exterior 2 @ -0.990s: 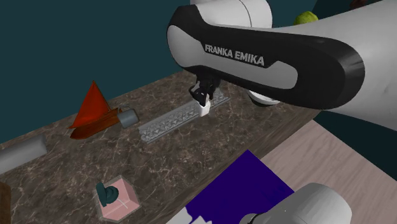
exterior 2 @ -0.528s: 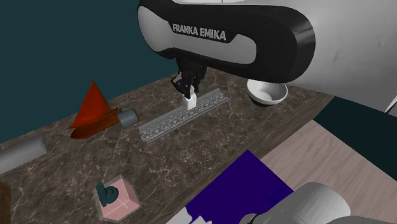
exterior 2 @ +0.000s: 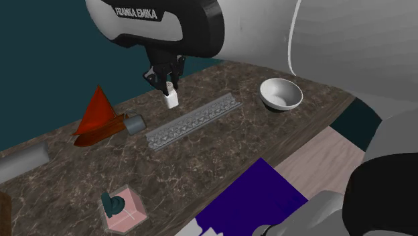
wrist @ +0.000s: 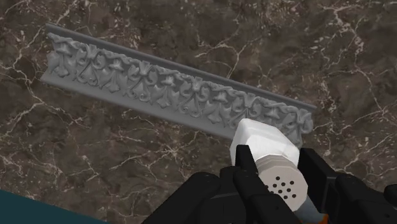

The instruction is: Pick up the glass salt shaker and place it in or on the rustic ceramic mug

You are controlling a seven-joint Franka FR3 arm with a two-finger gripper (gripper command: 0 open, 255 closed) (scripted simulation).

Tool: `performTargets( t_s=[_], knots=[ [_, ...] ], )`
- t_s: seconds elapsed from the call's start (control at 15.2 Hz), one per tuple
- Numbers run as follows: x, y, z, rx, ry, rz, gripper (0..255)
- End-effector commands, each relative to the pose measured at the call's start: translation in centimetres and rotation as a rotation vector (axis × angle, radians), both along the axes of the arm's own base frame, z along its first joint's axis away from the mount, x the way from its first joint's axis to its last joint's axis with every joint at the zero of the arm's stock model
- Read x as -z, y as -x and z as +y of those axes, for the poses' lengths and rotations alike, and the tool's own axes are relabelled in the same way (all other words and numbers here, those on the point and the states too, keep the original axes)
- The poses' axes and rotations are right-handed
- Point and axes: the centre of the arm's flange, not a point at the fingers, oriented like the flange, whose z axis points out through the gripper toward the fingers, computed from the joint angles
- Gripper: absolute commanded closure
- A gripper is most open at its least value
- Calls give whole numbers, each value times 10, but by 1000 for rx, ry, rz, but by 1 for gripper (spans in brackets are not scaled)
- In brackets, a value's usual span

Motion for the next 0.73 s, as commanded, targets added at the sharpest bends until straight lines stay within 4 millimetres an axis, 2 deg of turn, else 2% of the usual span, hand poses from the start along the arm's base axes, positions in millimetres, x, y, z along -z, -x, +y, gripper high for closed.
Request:
performTargets(
  t_s=[0.0,0.66],
  knots=[
    [-4,-23,13,0,-1,0,255],
    [-20,-131,86,0,-1,0,255]
  ],
)
